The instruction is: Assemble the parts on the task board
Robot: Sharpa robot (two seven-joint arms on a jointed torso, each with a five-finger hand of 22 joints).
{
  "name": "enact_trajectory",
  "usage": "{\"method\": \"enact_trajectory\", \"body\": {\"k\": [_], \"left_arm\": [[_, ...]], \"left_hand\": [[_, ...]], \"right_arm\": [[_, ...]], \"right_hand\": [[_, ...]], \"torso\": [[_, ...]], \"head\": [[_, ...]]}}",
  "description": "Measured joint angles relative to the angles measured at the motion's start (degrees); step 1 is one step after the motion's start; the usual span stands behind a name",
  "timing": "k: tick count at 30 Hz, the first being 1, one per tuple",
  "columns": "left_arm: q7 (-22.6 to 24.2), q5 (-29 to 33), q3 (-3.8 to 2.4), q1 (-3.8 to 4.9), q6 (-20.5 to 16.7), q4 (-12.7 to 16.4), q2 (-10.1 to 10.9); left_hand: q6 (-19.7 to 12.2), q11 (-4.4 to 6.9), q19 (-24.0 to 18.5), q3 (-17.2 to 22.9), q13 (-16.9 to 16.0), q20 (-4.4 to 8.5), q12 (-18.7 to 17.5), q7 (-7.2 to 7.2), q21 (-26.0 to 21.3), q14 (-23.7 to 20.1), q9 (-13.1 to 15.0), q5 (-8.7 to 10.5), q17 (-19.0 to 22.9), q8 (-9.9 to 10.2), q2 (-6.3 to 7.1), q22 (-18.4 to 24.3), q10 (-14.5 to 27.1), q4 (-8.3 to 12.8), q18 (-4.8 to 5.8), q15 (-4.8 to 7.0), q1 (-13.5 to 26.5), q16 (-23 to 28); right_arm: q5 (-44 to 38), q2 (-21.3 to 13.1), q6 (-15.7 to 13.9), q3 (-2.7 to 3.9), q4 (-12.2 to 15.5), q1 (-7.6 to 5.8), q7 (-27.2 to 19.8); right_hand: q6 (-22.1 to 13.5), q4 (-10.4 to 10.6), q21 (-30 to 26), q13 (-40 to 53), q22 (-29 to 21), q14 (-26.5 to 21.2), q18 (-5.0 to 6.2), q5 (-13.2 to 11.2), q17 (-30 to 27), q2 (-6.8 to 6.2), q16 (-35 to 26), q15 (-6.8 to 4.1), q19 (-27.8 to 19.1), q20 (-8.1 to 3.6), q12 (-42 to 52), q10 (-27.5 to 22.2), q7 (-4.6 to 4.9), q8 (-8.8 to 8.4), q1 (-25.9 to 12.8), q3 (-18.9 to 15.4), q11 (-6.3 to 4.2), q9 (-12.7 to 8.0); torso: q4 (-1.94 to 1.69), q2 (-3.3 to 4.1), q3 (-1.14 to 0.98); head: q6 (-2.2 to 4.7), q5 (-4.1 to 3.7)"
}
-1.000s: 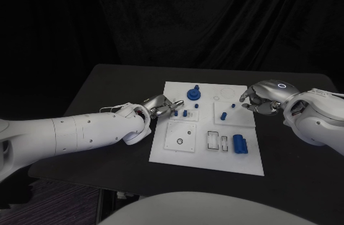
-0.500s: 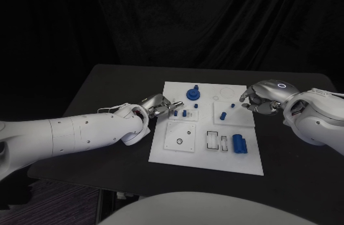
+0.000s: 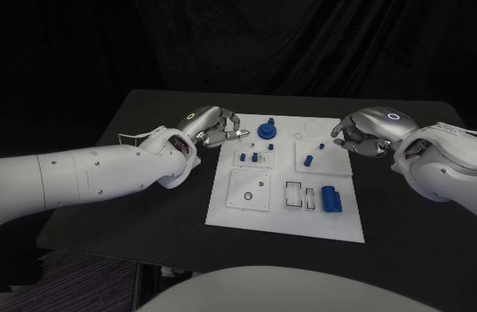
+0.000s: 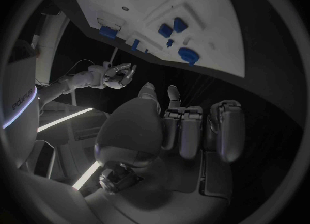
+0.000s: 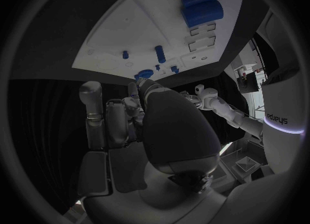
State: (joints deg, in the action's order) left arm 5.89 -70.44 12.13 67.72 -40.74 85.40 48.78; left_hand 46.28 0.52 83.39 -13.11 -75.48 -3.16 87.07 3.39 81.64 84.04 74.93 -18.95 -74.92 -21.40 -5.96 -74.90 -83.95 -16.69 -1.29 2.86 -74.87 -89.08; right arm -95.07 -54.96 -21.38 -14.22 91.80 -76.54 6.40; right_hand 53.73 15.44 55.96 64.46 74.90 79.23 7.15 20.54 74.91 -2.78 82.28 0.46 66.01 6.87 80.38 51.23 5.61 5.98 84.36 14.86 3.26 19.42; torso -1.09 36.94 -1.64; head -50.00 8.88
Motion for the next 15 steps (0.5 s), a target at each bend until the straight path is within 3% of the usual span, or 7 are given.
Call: {"method": "enact_trajectory", "body": {"k": [2, 5, 6, 7, 9, 11, 15], "left_arm": [[3.3, -0.8, 0.0, 1.66, 0.8, 0.0, 0.0], [7.4, -2.0, -0.03, 3.64, 3.6, -0.7, -0.5], [8.4, -2.6, -0.02, 4.13, 4.7, -1.1, -0.8], [9.2, -3.4, -0.03, 4.6, 6.0, -1.6, -1.3], [10.3, -6.2, -0.05, 5.42, 8.8, -2.8, -2.6], [10.8, -9.1, -0.07, 5.82, 11.3, -4.0, -3.9], [11.0, -15.2, -0.01, 6.11, 15.7, -6.5, -6.5]], "left_hand": [[-1.8, -1.16, -2.9, 1.6, 0.0, -0.58, -0.5, 0.21, -2.9, -0.2, 0.0, 0.29, 0.0, 2.4, 0.21, 0.0, 1.7, -0.1, -0.9, -0.97, -3.6, 2.3], [-5.0, -2.27, -9.6, 4.9, 0.0, -1.62, -0.7, 0.0, -9.5, -7.6, 0.0, 3.47, 0.0, 6.1, -1.12, 0.0, 13.5, 0.4, -2.35, -2.48, -10.6, 10.4], [-6.7, -3.06, -11.3, 6.8, 0.3, -1.93, -9.7, -0.19, -11.0, -10.2, -0.4, 4.27, 0.0, 7.9, -1.34, 0.0, 23.7, 0.7, -2.73, -2.88, -13.5, 12.6], [-8.1, -3.36, -13.2, 9.1, 5.0, -2.53, -26.1, -0.33, -12.7, -12.3, -1.5, 5.42, 0.0, 10.1, -2.0, 0.0, 36.2, 0.6, -2.72, -3.35, -17.3, 14.5], [-8.8, -4.07, -17.9, 11.8, 10.2, -3.31, -46.8, -1.18, -17.6, -18.1, -4.6, 7.56, 2.5, 13.9, -0.73, 0.0, 45.3, 0.4, -4.09, -3.92, -18.8, 19.2], [-8.3, -3.18, -16.7, 13.5, 15.4, -3.78, -55.8, -2.74, -16.9, -20.6, -8.2, 10.46, 5.0, 16.8, 1.12, 0.0, 49.0, 0.3, -4.03, -3.01, -18.2, 21.9], [-8.5, -1.97, -5.3, 15.2, 26.4, -3.62, -63.0, -6.55, -6.4, -10.0, -20.5, 13.82, 2.5, 17.8, 4.7, 0.0, 48.5, 0.6, -2.59, -1.41, -16.8, 16.4]], "right_arm": [[0.2, -0.2, -1.1, 0.0, 0.1, 0.0, -0.6], [0.5, -0.3, -2.3, 0.0, 0.2, 0.0, -1.4], [0.5, -0.4, -2.7, 0.0, 0.3, 0.0, -1.7], [0.6, -0.5, -3.1, 0.0, 0.4, 0.0, -1.9], [0.8, -0.7, -3.7, 0.0, 0.4, 0.0, -2.3], [1.0, -0.9, -4.1, 0.0, 0.4, 0.0, -2.6], [1.2, -1.2, -4.8, 0.0, 0.6, -0.01, -3.1]], "right_hand": [[0.3, 0.0, 0.9, 0.1, 0.0, 0.6, 0.01, 1.2, 0.0, 0.0, 0.4, -0.22, 0.9, -0.1, 0.0, 0.6, 0.29, 0.0, 0.0, 0.3, -0.26, 0.0], [0.3, -0.1, 1.3, 0.2, 0.0, 0.7, 0.0, 2.1, 0.0, -0.32, 0.5, -0.23, 1.2, -0.21, 0.0, 0.8, 0.29, 0.0, 0.3, 0.5, -0.15, 0.0], [0.3, -0.1, 1.3, 0.2, 0.0, 0.7, 0.0, 2.1, 0.0, -0.32, 0.5, -0.23, 1.2, -0.21, 0.0, 0.8, 0.29, 0.0, 0.3, 0.5, -0.15, 0.0], [0.3, 0.0, 1.5, 0.2, 0.0, 0.7, 0.0, 2.3, 0.0, -0.32, 0.5, -0.23, 1.2, -0.21, 0.0, 0.8, 0.29, 0.0, 0.3, 0.6, -0.15, 0.0], [0.7, 0.0, 1.5, 0.2, 0.0, 0.9, 0.0, 2.3, 0.0, -0.32, 0.5, -0.41, 1.5, -0.28, 0.0, 0.8, 0.32, 0.22, 0.3, 0.6, -0.15, 0.0], [0.7, 0.0, 2.1, 0.0, 0.0, 1.1, 0.0, 2.7, 0.0, -0.32, 0.7, -0.28, 1.7, -0.34, 0.0, 0.8, 0.32, 0.34, 0.3, 0.6, -0.15, 0.1], [1.3, -0.1, 3.2, -0.2, 0.0, 1.9, 0.0, 2.8, 0.0, -0.32, 1.2, -0.46, 2.8, -0.41, 0.0, 1.0, 0.3, 0.34, 0.3, 0.8, -0.36, 0.2]], "torso": [[0.02, -0.01, -0.01], [0.1, 0.0, -0.04], [0.11, 0.02, -0.05], [0.11, 0.05, -0.07], [0.07, 0.14, -0.07], [-0.04, 0.25, -0.07], [-0.13, 0.55, -0.08]], "head": [[0.0, -0.07], [0.0, -0.22], [-0.01, -0.26], [-0.01, -0.35], [-0.01, -0.57], [-0.01, -0.84], [-0.01, -1.2]]}}
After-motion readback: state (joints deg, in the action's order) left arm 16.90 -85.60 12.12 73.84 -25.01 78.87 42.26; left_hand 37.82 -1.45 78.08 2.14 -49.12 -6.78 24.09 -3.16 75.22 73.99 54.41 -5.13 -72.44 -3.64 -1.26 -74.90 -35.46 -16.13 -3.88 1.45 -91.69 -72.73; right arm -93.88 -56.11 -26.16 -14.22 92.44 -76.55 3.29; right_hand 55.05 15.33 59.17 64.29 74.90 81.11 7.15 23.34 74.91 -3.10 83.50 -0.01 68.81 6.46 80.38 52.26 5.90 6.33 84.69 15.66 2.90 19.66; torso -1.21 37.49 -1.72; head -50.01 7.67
